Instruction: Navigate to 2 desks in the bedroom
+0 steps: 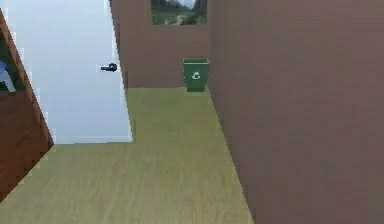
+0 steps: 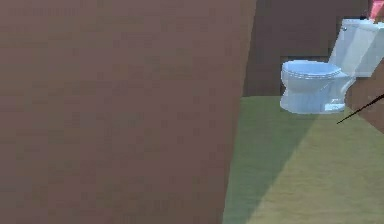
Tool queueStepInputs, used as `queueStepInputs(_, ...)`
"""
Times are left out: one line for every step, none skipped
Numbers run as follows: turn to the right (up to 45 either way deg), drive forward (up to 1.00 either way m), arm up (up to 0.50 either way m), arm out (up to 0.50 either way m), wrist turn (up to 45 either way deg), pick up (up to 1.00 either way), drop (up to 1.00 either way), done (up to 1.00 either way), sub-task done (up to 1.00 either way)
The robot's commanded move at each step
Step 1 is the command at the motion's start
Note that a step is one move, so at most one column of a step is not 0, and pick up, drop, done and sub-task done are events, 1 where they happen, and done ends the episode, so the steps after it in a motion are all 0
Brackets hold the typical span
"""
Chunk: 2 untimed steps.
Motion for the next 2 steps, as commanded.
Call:
queueStepInputs(0.0,0.45,0.00,0.00,0.0,0.00,0.00,0.00,0.00)
queueStepInputs(-45.0,0.00,0.00,0.00,0.0,0.00,0.00,0.00,0.00)
